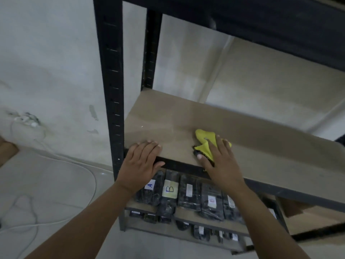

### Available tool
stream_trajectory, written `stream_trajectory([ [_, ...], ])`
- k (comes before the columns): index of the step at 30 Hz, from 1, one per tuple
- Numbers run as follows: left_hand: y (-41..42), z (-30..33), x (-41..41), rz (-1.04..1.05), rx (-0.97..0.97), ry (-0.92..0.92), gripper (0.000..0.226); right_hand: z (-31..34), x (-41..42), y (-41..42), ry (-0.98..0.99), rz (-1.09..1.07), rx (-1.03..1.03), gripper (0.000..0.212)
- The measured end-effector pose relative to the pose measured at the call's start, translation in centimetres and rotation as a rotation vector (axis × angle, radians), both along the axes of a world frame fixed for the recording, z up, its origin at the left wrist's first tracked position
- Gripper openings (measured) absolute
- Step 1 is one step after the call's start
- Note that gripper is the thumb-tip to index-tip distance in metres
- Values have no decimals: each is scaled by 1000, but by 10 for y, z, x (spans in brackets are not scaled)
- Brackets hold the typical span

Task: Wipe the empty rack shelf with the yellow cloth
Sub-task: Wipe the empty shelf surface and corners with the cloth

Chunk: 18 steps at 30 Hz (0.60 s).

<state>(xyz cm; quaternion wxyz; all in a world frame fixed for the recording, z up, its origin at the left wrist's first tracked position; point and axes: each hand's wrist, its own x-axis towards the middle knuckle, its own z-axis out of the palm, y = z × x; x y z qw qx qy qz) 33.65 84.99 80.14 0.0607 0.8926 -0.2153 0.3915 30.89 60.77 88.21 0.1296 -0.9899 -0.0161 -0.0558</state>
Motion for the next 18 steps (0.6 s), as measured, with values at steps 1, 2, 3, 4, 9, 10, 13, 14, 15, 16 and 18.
stream_trajectory([
  [1, -1, -1, -1, 11, -3, 5, 47, 1, 4, -2, 38, 20, -6, 62],
  [2, -2, -1, -1, 24, -14, 11, 46, 2, 10, -5, 57, 34, -19, 60],
  [3, -4, -2, -3, 35, -33, 17, 46, 3, 19, -8, 47, 57, -36, 59],
  [4, -6, -2, -4, 45, -57, 24, 45, 3, 30, -11, 39, 80, -50, 57],
  [9, -10, -7, -4, 97, -85, 42, 43, 3, 111, -11, 86, 108, -50, 66],
  [10, -10, -7, -3, 103, -77, 43, 43, 5, 130, -8, 94, 91, -27, 65],
  [13, -9, -10, -1, 120, -56, 19, 42, 8, 181, 14, 25, 95, -3, 53],
  [14, -9, -11, 0, 129, -48, 9, 42, 9, 194, 23, 22, 79, 25, 51],
  [15, -9, -12, 1, 137, -43, -1, 42, 10, 206, 33, 25, 58, 76, 53],
  [16, -9, -12, 1, 143, -40, -7, 42, 11, 215, 41, 34, 48, 136, 57],
  [18, -10, -13, 1, 151, -44, -18, 43, 15, 214, 58, 27, 154, 184, 61],
])
